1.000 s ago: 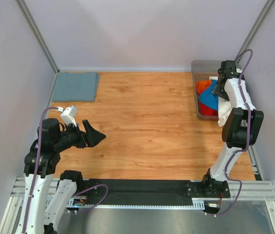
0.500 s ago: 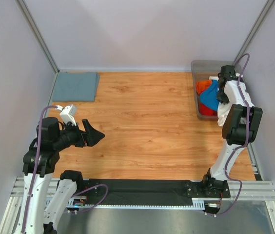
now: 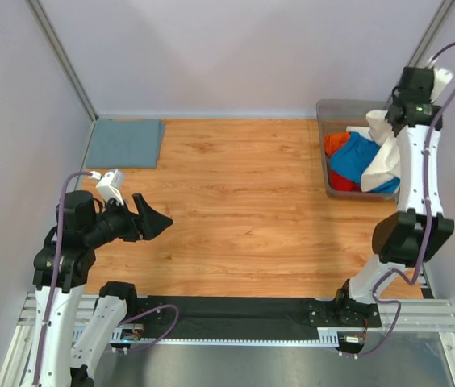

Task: Fold and stack the t-shirts
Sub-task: Grab the tshirt from the pile, then move the tshirt to the center of the board

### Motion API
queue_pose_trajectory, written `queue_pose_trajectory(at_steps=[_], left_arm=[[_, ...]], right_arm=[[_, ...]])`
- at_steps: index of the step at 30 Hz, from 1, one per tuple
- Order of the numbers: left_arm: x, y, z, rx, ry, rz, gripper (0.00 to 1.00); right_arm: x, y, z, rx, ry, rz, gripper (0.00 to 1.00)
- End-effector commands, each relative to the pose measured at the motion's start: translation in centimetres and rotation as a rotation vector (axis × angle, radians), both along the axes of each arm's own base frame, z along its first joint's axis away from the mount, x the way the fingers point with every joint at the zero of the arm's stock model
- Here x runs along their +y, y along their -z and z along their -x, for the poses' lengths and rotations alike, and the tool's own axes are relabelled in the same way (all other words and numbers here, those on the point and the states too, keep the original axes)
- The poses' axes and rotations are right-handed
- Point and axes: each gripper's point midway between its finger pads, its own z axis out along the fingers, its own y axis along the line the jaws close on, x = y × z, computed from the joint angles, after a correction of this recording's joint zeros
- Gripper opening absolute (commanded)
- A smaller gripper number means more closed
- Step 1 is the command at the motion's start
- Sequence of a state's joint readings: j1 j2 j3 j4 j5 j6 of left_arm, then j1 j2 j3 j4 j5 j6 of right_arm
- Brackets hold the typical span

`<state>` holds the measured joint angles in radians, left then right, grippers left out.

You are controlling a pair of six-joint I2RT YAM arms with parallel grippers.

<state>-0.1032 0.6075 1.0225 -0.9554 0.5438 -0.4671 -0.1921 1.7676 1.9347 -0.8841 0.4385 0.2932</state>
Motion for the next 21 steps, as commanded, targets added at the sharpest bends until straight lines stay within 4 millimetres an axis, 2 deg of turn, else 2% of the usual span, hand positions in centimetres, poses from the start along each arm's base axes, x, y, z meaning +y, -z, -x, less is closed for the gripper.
queue_pose_trajectory(at_steps=[1, 2, 4, 5, 7, 8, 9, 10, 11, 12, 13, 14, 15, 16, 17, 18, 20, 21], left_arm=[[-0.5, -1.6, 1.0, -0.005, 0.018, 0.039, 0.90], [-0.6, -1.6, 1.2, 0.000, 0.022, 0.044, 0.89], [-0.7, -1.7, 1.7, 0.012, 0.028, 0.058, 0.88], [-0.7, -1.5, 1.9, 0.027, 0.026, 0.059, 0.88], [-0.7, -1.6, 2.3, 0.034, 0.022, 0.062, 0.88], [-0.7, -1.6, 2.6, 0.042, 0.022, 0.064, 0.88], [-0.6, -2.0, 2.9, 0.024, 0.022, 0.066, 0.88], [-0.6, -2.1, 3.1, 0.025, 0.018, 0.067, 0.88], [-0.5, -2.2, 3.2, 0.022, 0.014, 0.068, 0.90], [-0.5, -2.6, 3.4, 0.011, 0.010, 0.071, 0.91], [-0.4, -2.7, 3.7, 0.012, 0.004, 0.075, 0.92], [-0.4, -2.8, 3.8, 0.015, -0.002, 0.082, 0.93], [-0.4, -3.0, 4.1, 0.004, -0.010, 0.086, 0.94], [-0.2, -2.8, 4.4, 0.017, -0.020, 0.084, 0.96], [-0.1, -2.7, 4.7, 0.023, -0.032, 0.083, 0.97], [0.4, -2.4, 4.9, 0.021, -0.057, 0.068, 0.98], [1.0, -1.2, 5.6, 0.069, -0.091, 0.046, 0.98], [1.5, -0.3, 5.7, 0.091, -0.125, 0.029, 0.99]], right_arm=[[3.7, -18.3, 2.2, -0.505, -0.134, 0.036, 0.00], [4.1, -20.1, 2.8, -0.554, -0.137, 0.033, 0.00], [7.4, -23.1, 3.6, -0.653, -0.261, -0.044, 0.00], [9.6, -25.3, 4.7, -0.720, -0.324, -0.073, 0.00], [13.9, -27.5, 6.2, -0.795, -0.486, -0.161, 0.00], [17.7, -28.0, 7.0, -0.805, -0.616, -0.254, 0.00], [20.2, -28.1, 7.7, -0.802, -0.689, -0.305, 0.00], [24.2, -28.3, 9.4, -0.790, -0.805, -0.367, 0.00], [26.4, -28.0, 10.5, -0.771, -0.874, -0.406, 0.00], [28.8, -26.3, 11.2, -0.709, -0.942, -0.449, 0.00], [30.6, -25.6, 13.1, -0.674, -1.000, -0.481, 0.00], [34.0, -24.0, 15.2, -0.608, -1.090, -0.551, 0.00], [35.9, -19.8, 15.7, -0.489, -1.119, -0.592, 0.01], [36.9, -18.4, 17.8, -0.449, -1.165, -0.626, 0.06], [39.3, -16.2, 20.4, -0.367, -1.257, -0.674, 0.19], [40.4, -10.2, 21.2, -0.204, -1.242, -0.706, 0.53], [40.5, -5.8, 24.5, -0.075, -1.245, -0.731, 0.74], [40.2, -3.0, 25.4, 0.000, -1.220, -0.747, 0.90]])
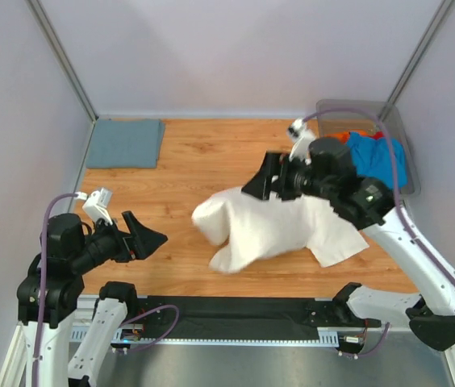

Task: Fold and stack the t-shirts
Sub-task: Move the tshirt to the center of the board, then flatten the tshirt out

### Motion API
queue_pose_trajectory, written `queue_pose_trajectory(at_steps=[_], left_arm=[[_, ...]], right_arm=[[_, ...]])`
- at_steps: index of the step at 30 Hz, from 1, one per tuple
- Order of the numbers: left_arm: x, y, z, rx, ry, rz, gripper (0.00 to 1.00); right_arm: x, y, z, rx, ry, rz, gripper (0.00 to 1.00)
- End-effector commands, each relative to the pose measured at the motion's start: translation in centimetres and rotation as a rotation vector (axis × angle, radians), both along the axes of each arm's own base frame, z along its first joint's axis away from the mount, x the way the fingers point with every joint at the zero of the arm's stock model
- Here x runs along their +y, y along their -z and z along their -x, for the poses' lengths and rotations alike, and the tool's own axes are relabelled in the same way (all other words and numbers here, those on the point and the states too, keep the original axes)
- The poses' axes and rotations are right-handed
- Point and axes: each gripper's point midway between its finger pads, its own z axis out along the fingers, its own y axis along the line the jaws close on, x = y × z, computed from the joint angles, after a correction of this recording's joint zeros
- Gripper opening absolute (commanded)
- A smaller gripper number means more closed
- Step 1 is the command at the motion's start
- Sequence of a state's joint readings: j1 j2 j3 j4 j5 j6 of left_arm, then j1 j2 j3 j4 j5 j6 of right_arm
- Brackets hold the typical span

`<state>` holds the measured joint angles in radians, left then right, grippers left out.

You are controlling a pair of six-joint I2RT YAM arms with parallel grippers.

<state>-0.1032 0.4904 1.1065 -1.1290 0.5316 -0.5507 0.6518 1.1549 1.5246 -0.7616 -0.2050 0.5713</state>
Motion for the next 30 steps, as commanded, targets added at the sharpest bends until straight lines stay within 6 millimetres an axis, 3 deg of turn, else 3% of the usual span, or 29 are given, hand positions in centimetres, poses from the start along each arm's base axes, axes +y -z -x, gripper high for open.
queue_pose_trajectory(at_steps=[1, 4, 8, 11, 13, 16, 17, 22, 24, 26, 30], left_arm=[[1.4, 2.3, 1.5, 0.120, -0.093, -0.035, 0.99], [1.4, 4.9, 1.9, 0.230, -0.119, -0.023, 0.96], [-0.2, 8.0, 1.1, 0.347, -0.059, 0.042, 0.85], [-1.3, 8.6, -0.3, 0.362, -0.026, 0.092, 0.82], [-2.0, 8.8, -1.4, 0.359, 0.000, 0.078, 0.83], [-3.1, 10.4, -2.5, 0.384, 0.026, -0.030, 0.86], [-4.4, 11.3, -1.8, 0.425, 0.100, -0.099, 0.87], [-3.0, 16.1, -3.4, 0.482, 0.027, -0.342, 0.91], [-1.3, 18.1, -3.8, 0.520, -0.043, -0.448, 0.92], [-0.1, 18.9, -4.1, 0.555, -0.098, -0.522, 0.93], [-0.3, 19.9, -4.0, 0.583, -0.099, -0.517, 0.92]], right_arm=[[-0.6, 9.9, 5.4, 0.291, -0.065, 0.098, 0.95], [-3.5, 14.3, 7.2, 0.380, -0.007, 0.217, 0.98], [-6.8, 16.3, 7.6, 0.378, 0.096, 0.325, 0.92], [-9.4, 18.6, 7.9, 0.416, 0.177, 0.419, 0.82], [-10.3, 19.6, 7.8, 0.435, 0.205, 0.433, 0.74], [-10.2, 21.7, 7.7, 0.471, 0.198, 0.439, 0.72], [-10.2, 22.2, 7.6, 0.477, 0.195, 0.448, 0.73], [-11.5, 26.2, 6.6, 0.598, 0.261, 0.515, 0.84], [-11.5, 27.5, 6.4, 0.661, 0.262, 0.494, 0.84], [-12.6, 28.6, 5.5, 0.716, 0.319, 0.464, 0.84], [-14.6, 30.4, 3.5, 0.806, 0.414, 0.435, 0.77]])
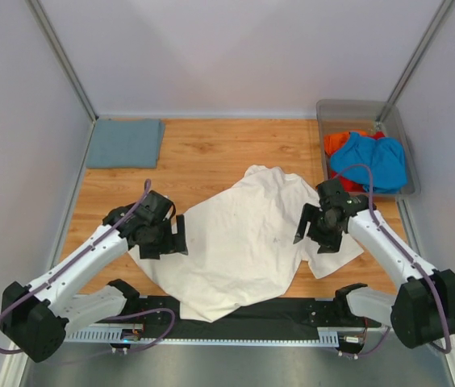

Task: Fold and stack the t-shirts
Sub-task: Flatten the tshirt out

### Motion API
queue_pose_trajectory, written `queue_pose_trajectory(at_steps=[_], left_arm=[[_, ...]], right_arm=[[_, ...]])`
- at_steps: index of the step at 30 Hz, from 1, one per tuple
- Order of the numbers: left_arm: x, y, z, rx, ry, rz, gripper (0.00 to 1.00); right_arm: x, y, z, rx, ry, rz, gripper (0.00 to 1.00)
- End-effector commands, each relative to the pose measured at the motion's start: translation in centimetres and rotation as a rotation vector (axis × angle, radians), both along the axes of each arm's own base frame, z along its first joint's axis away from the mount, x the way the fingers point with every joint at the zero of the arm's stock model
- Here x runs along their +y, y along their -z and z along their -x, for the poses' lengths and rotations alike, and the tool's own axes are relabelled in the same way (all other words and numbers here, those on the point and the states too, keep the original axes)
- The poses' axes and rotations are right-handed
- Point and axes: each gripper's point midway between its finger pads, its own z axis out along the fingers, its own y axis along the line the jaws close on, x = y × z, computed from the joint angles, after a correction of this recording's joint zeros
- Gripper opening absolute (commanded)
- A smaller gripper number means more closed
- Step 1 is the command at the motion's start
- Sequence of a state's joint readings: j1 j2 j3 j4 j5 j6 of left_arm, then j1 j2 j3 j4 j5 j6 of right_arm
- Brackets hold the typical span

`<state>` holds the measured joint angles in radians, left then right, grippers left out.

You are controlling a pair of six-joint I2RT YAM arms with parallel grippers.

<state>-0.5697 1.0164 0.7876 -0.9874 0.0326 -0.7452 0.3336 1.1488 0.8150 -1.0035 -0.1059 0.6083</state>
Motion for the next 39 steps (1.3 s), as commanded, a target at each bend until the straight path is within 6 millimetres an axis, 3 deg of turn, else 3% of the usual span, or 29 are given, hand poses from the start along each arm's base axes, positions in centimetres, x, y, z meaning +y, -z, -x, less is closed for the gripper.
queue_pose_trajectory(at_steps=[1, 2, 7, 10, 11, 13, 14, 15, 16, 17, 18, 19, 20, 21, 22, 23, 25, 26, 27, 28, 29, 30, 31, 33, 35, 36, 37, 38, 39], left_arm=[[0.9, 0.7, -0.9, -0.029, -0.074, -0.045, 0.95], [1.3, 1.5, -0.8, -0.002, -0.099, -0.060, 0.99], [3.2, 4.9, -1.5, 0.138, -0.259, -0.034, 1.00], [3.4, 5.8, -2.8, 0.207, -0.307, -0.006, 0.99], [3.4, 6.3, -2.9, 0.247, -0.315, -0.009, 0.98], [3.0, 6.7, -4.1, 0.248, -0.304, 0.006, 0.92], [2.8, 6.9, -5.0, 0.257, -0.294, 0.007, 0.85], [2.7, 7.0, -6.0, 0.242, -0.283, 0.013, 0.45], [2.6, 7.1, -7.3, 0.240, -0.280, 0.010, 0.21], [3.0, 7.0, -8.2, 0.224, -0.267, -0.011, 0.05], [3.6, 6.8, -8.9, 0.226, -0.273, -0.036, 0.00], [3.9, 5.8, -11.3, 0.181, -0.272, -0.063, 0.00], [5.6, 5.2, -12.4, 0.145, -0.283, -0.161, 0.00], [6.6, 4.2, -13.7, 0.104, -0.270, -0.216, 0.00], [7.2, 1.8, -16.7, 0.016, -0.277, -0.255, 0.00], [9.1, 0.4, -17.9, -0.033, -0.295, -0.362, 0.00], [9.9, -2.8, -21.6, -0.148, -0.274, -0.418, 0.00], [10.5, -3.5, -22.4, -0.165, -0.281, -0.455, 0.00], [10.4, -3.9, -23.2, -0.174, -0.277, -0.458, 0.10], [10.0, -4.1, -24.3, -0.181, -0.260, -0.450, 0.25], [9.4, -3.9, -24.3, -0.165, -0.245, -0.424, 0.44], [9.3, -3.7, -24.1, -0.146, -0.247, -0.416, 0.72], [9.0, -3.6, -23.5, -0.128, -0.258, -0.403, 0.77], [8.4, -3.4, -21.7, -0.100, -0.243, -0.379, 0.81], [8.1, -3.6, -18.4, -0.094, -0.240, -0.357, 0.83], [8.0, -3.6, -16.9, -0.083, -0.248, -0.343, 0.82], [8.2, -3.6, -14.1, -0.077, -0.261, -0.319, 0.81], [7.1, -3.5, -12.7, -0.064, -0.274, -0.237, 0.78], [6.5, -3.3, -11.4, -0.066, -0.272, -0.182, 0.76]], right_arm=[[-0.7, 0.8, -2.8, -0.024, 0.064, -0.052, 0.77], [-0.6, 0.9, -3.3, -0.020, 0.069, -0.070, 0.76], [-0.5, 3.4, -5.5, 0.055, 0.030, -0.054, 0.74], [0.3, 4.9, -5.9, 0.114, -0.001, -0.086, 0.63], [1.0, 5.4, -5.8, 0.145, -0.020, -0.118, 0.53], [2.0, 5.9, -5.7, 0.161, -0.046, -0.141, 0.45], [2.4, 6.2, -5.6, 0.180, -0.056, -0.148, 0.39], [3.2, 6.0, -5.8, 0.173, -0.081, -0.154, 0.34], [3.8, 5.9, -6.0, 0.172, -0.094, -0.160, 0.29], [4.5, 5.9, -5.9, 0.186, -0.108, -0.171, 0.19], [5.8, 5.3, -6.2, 0.177, -0.132, -0.187, 0.12], [6.9, 4.9, -6.2, 0.183, -0.147, -0.225, 0.07], [7.9, 4.8, -6.1, 0.199, -0.162, -0.245, 0.00], [9.9, 3.8, -6.6, 0.188, -0.189, -0.287, 0.00], [11.5, 2.9, -6.4, 0.208, -0.212, -0.356, 0.00], [12.5, 2.5, -6.4, 0.225, -0.222, -0.385, 0.00], [14.8, 0.7, -7.1, 0.216, -0.252, -0.455, 0.00], [15.4, 0.1, -7.3, 0.219, -0.260, -0.489, 0.00], [15.1, -0.1, -7.7, 0.219, -0.254, -0.479, 0.02], [14.7, -0.6, -9.1, 0.166, -0.274, -0.453, 0.21], [14.2, -0.5, -9.5, 0.160, -0.279, -0.429, 0.32], [12.7, -0.5, -9.6, 0.181, -0.256, -0.393, 0.40], [11.3, -0.1, -10.0, 0.164, -0.268, -0.330, 0.54], [8.9, -0.2, -9.4, 0.162, -0.269, -0.244, 0.67], [6.3, 0.1, -8.5, 0.124, -0.282, -0.131, 0.79], [5.3, 1.2, -6.6, 0.163, -0.281, -0.101, 0.80], [4.7, 1.7, -5.3, 0.182, -0.275, -0.092, 0.80], [4.7, 1.3, -4.6, 0.151, -0.265, -0.108, 0.80], [3.9, 2.8, -2.3, 0.203, -0.247, -0.101, 0.80]])
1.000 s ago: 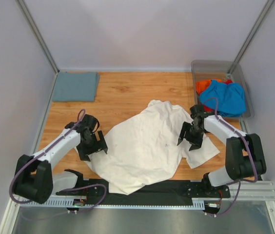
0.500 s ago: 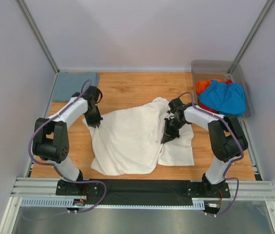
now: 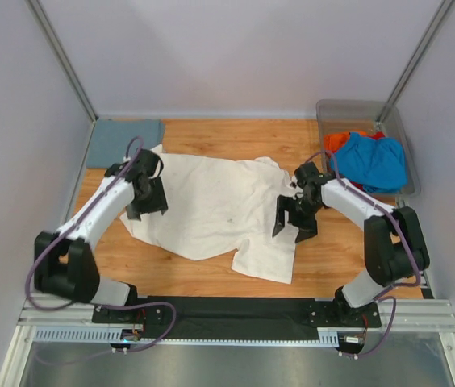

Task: Fold and stack the t-shirts
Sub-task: Flatten the tshirt out

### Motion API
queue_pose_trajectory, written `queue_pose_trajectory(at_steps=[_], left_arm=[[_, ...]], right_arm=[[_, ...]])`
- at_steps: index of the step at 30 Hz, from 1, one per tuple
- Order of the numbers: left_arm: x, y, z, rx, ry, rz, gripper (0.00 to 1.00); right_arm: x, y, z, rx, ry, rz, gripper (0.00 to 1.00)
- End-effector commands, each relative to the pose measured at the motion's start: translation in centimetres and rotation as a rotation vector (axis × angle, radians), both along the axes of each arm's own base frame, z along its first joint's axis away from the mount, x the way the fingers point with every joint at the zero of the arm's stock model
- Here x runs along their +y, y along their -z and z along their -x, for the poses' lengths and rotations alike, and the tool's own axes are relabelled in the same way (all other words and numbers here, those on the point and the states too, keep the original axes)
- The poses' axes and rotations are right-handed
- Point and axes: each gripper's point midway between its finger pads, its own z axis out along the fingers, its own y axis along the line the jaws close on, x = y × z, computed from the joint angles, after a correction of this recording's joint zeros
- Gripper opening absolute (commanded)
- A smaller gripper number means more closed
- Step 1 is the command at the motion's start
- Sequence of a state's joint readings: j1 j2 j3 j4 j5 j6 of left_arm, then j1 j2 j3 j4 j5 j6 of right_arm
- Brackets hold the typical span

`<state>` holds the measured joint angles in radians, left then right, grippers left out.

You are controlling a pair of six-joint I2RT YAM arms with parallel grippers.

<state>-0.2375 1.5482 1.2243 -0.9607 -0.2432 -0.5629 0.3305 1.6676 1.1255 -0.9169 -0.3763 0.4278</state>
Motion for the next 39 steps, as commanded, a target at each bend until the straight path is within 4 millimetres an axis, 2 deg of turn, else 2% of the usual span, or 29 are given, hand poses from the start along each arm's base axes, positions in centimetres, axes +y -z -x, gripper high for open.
queue_pose_trajectory(at_steps=[1, 2, 3, 4, 5, 6, 7, 9, 10, 11, 12, 13, 15, 16, 17, 18, 22, 27, 30, 32, 33, 35, 36, 37, 38, 39], left_arm=[[-1.9, -1.6, 6.7, -0.059, -0.009, 0.204, 0.74], [-3.9, -1.5, 7.2, -0.091, 0.002, 0.330, 0.73], [-4.6, -1.0, 8.0, -0.104, 0.000, 0.383, 0.73], [-4.9, 0.4, 10.0, -0.094, -0.017, 0.431, 0.73], [-6.1, 0.4, 10.1, -0.113, -0.005, 0.511, 0.76], [-6.6, 1.6, 11.2, -0.102, -0.025, 0.562, 0.77], [-7.9, 1.4, 10.8, -0.130, -0.007, 0.641, 0.79], [-8.9, 2.5, 11.1, -0.121, -0.048, 0.718, 0.82], [-9.6, 2.5, 11.1, -0.119, -0.038, 0.765, 0.82], [-10.1, 2.2, 10.0, -0.159, -0.035, 0.797, 0.82], [-10.2, 3.1, 10.0, -0.130, -0.069, 0.808, 0.82], [-9.9, 3.4, 9.5, -0.139, -0.090, 0.782, 0.82], [-8.7, 4.9, 10.3, -0.058, -0.161, 0.695, 0.81], [-7.6, 5.6, 9.9, -0.040, -0.205, 0.616, 0.81], [-6.9, 6.1, 10.6, 0.006, -0.211, 0.564, 0.82], [-6.5, 6.3, 10.6, 0.016, -0.208, 0.536, 0.82], [-6.1, 6.6, 8.9, -0.019, -0.185, 0.496, 0.84], [-6.0, 8.3, 8.5, 0.021, -0.208, 0.490, 0.84], [-5.6, 9.2, 8.3, 0.042, -0.218, 0.471, 0.79], [-5.3, 9.5, 7.9, 0.037, -0.223, 0.458, 0.72], [-5.1, 9.5, 7.6, 0.036, -0.219, 0.452, 0.68], [-4.9, 9.4, 7.2, 0.033, -0.212, 0.436, 0.53], [-4.9, 9.2, 6.7, 0.027, -0.207, 0.433, 0.46], [-4.8, 9.1, 6.8, 0.034, -0.196, 0.427, 0.32], [-4.9, 8.9, 6.8, 0.037, -0.186, 0.428, 0.24], [-4.9, 8.2, 6.9, 0.048, -0.176, 0.428, 0.17]], right_arm=[[-2.7, 1.4, 5.5, 0.039, -0.019, 0.091, 0.78], [-2.6, 1.1, 5.3, -0.019, 0.009, 0.067, 0.77], [-3.2, 2.4, 6.9, 0.006, 0.023, 0.080, 0.76], [-3.5, 2.7, 7.0, -0.016, 0.036, 0.088, 0.73], [-3.5, 2.7, 6.6, -0.067, 0.055, 0.077, 0.71], [-3.8, 3.4, 7.1, -0.059, 0.078, 0.087, 0.69], [-3.9, 3.5, 7.1, -0.075, 0.093, 0.090, 0.65], [-3.9, 3.5, 6.9, -0.087, 0.113, 0.085, 0.63], [-3.9, 3.6, 7.0, -0.081, 0.116, 0.085, 0.58], [-3.8, 3.6, 7.0, -0.076, 0.116, 0.081, 0.57], [-3.6, 3.6, 7.0, -0.076, 0.116, 0.072, 0.55], [-3.4, 3.8, 7.1, -0.070, 0.117, 0.059, 0.53], [-3.0, 4.3, 7.1, -0.063, 0.121, 0.036, 0.52], [-2.6, 4.6, 7.4, -0.034, 0.128, 0.018, 0.51], [-2.5, 5.1, 7.6, -0.026, 0.135, 0.015, 0.51], [-2.5, 5.3, 7.6, -0.019, 0.140, 0.012, 0.51], [-2.2, 6.3, 8.0, -0.009, 0.166, -0.006, 0.51], [-2.1, 6.9, 7.7, -0.015, 0.173, 0.013, 0.50], [-2.0, 7.3, 7.6, -0.001, 0.179, 0.021, 0.44], [-2.1, 7.5, 7.4, -0.008, 0.181, 0.031, 0.41], [-2.2, 7.5, 7.3, -0.021, 0.167, 0.037, 0.34], [-2.6, 7.4, 7.0, -0.034, 0.166, 0.061, 0.26], [-2.6, 7.2, 6.8, -0.046, 0.153, 0.057, 0.13], [-2.4, 6.8, 6.6, -0.059, 0.141, 0.050, 0.05], [-2.7, 6.6, 6.8, -0.051, 0.136, 0.061, 0.00], [-2.7, 6.0, 6.6, -0.067, 0.129, 0.060, 0.00]])
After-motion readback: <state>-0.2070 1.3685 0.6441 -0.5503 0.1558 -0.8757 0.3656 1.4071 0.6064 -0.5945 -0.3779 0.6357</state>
